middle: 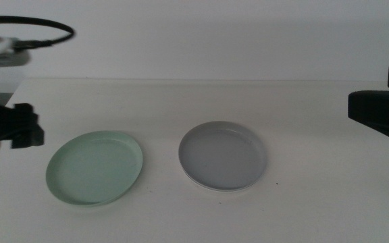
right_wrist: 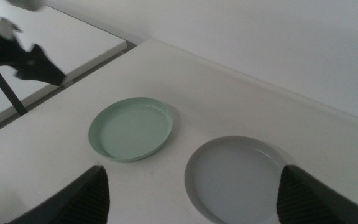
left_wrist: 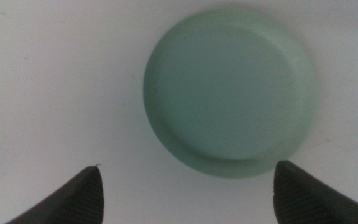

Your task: Stack the three bowls on top of each other.

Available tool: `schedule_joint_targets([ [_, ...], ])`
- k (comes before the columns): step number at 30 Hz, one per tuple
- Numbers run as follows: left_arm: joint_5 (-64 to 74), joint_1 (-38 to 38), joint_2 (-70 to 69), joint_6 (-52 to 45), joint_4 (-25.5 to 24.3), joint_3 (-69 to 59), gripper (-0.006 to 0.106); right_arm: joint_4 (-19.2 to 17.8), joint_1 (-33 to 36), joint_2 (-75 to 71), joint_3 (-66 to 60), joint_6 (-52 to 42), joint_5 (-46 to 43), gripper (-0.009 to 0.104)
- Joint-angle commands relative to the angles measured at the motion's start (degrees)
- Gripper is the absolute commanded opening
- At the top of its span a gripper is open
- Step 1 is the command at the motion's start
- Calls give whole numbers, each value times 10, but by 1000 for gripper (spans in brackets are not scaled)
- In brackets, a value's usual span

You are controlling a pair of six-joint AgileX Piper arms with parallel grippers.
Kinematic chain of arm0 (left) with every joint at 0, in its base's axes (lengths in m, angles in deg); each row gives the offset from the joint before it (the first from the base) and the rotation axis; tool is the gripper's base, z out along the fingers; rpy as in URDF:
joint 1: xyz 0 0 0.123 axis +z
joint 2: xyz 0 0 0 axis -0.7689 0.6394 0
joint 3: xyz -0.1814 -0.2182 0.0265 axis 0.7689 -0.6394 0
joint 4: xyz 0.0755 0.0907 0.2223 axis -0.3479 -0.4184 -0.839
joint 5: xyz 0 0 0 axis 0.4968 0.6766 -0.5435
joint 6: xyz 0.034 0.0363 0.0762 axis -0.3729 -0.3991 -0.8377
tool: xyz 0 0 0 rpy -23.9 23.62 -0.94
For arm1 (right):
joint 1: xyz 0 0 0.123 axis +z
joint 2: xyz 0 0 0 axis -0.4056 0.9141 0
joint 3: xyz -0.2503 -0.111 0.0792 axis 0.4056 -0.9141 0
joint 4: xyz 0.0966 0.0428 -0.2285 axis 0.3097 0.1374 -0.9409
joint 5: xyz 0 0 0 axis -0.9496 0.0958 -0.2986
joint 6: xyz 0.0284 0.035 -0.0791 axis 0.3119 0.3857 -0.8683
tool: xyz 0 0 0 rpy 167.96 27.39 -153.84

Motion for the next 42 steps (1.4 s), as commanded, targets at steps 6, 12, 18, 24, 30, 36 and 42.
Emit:
schedule_joint_targets([
  [6,-12,42,181,-49,8,91,94,2,-4,-2,-3,-4,0,93],
  [12,-17,78,316,-88,24,152,94,3,-4,-2,-3,-4,0,93],
  [18,-44,78,401,-167,117,159,94,3,-4,-2,-3,-4,0,93],
  [24,-78,78,425,-179,142,159,94,3,-4,-2,-3,-4,0,93],
  [30,-94,78,438,-178,143,159,92,3,-4,-2,-3,-4,0,93],
  [36,-94,79,460,-174,143,159,80,3,-4,-2,-3,-4,0,93],
  [42,-82,79,479,-168,150,159,58,3,-4,-2,-3,-4,0,93],
])
